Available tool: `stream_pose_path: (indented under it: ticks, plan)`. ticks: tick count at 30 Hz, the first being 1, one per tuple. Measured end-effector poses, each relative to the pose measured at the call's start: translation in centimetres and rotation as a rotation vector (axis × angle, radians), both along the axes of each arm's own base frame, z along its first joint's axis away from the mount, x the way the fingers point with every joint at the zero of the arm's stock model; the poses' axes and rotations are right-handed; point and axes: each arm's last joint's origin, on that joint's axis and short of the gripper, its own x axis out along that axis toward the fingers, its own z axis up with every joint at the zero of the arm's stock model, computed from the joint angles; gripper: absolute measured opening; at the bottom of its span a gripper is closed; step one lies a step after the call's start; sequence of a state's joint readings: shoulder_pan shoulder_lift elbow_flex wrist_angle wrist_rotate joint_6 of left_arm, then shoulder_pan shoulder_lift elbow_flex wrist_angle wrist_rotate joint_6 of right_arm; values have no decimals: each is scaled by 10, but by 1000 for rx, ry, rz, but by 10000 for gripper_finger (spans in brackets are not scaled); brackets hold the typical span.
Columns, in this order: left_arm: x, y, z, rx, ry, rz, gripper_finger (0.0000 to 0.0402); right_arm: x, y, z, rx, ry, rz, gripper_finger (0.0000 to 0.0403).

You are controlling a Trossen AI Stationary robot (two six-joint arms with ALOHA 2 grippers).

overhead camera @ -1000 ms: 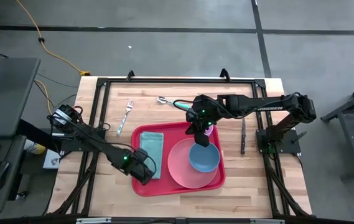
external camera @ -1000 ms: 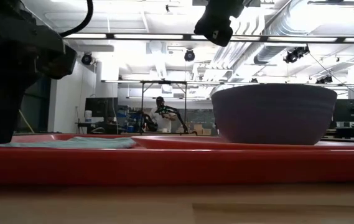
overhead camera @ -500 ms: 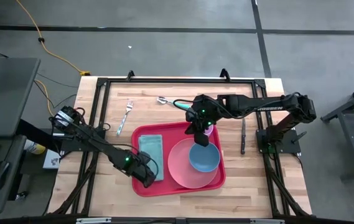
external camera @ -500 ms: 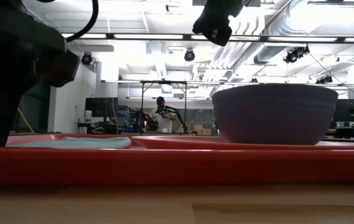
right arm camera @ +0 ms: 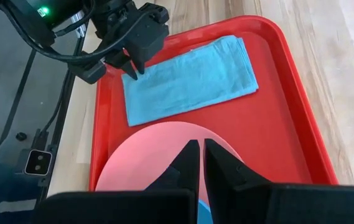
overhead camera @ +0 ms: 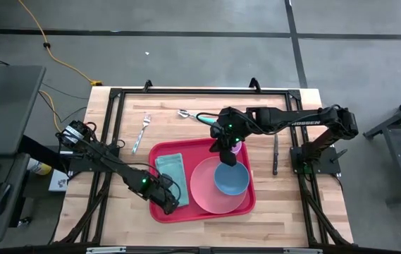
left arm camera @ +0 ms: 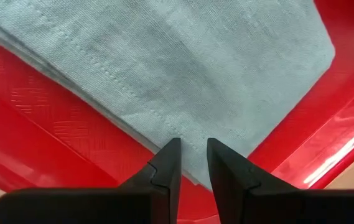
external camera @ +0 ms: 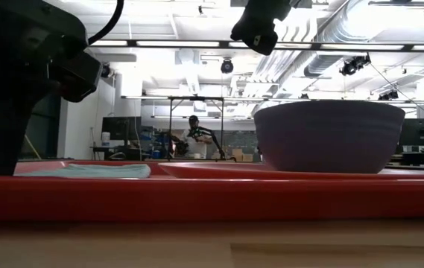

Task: Set up tray
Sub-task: Adjust the blue napkin on the red serving tray, then put the black knife on the blue napkin

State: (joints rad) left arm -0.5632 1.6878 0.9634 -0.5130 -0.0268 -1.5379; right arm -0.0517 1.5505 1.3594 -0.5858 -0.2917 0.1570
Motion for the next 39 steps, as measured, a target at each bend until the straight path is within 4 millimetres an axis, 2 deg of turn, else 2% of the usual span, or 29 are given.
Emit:
stream_pose_path:
  ticks: [4,9,14,18,23,28,34,39]
  plan:
    - [1,0,3,14,4,3,111,0,0,0,2,0,2,0]
    - [3,0,17,77,23,-2,111,-1,-2,1,-4,-4,5,0]
    - [-2,8,53,237,-5,37,111,-8,-10,10,-17,-28,-10,0]
    - [-12,23,97,452,-118,102,111,-25,-25,25,-31,-52,-57,0]
    - [-28,45,144,646,-234,98,111,-67,-47,46,-124,-22,-170,0]
    - [-29,68,175,761,-338,-12,111,-127,-68,65,-201,66,-362,0]
    - [-4,91,206,875,-536,-264,111,-192,-74,76,-157,159,-596,0]
    - [17,113,225,980,-709,-540,111,-220,-72,72,-107,288,-727,0]
